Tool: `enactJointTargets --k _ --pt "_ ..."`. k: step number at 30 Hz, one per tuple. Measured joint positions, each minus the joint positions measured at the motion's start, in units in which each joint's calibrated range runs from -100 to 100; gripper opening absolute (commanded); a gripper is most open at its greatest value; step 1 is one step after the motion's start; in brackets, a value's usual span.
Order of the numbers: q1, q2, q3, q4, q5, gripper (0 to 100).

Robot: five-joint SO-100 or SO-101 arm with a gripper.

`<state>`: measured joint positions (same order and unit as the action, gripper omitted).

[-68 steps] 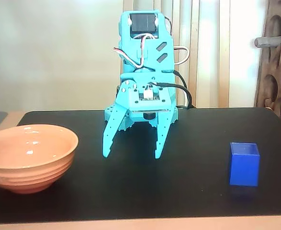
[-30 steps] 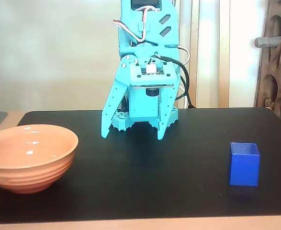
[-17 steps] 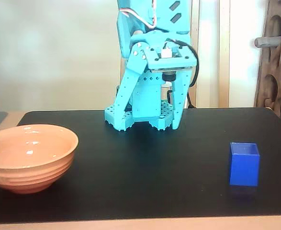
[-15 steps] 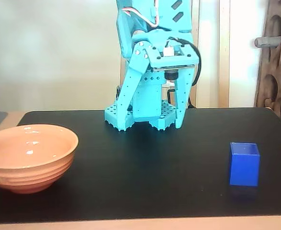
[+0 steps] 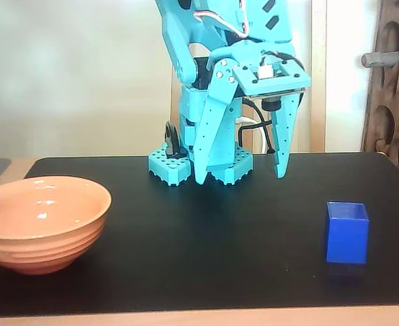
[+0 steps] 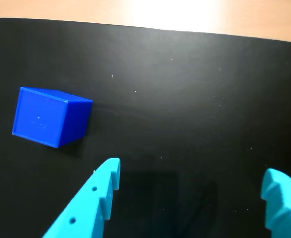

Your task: Place the blue cube in the orange bowl.

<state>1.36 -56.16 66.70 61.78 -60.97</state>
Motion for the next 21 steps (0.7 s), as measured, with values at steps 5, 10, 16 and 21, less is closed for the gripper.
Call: enactJointTargets --k 5,10,16,21 --pt "-2.81 0.00 -0.45 0.00 -1.57 32" --pt "-4.88 0.08 -1.08 0.00 -2.14 32" --pt "-7.78 0.08 -1.90 0.00 -3.71 32" --pt "-10.13 0.08 -1.90 0.00 -4.65 32"
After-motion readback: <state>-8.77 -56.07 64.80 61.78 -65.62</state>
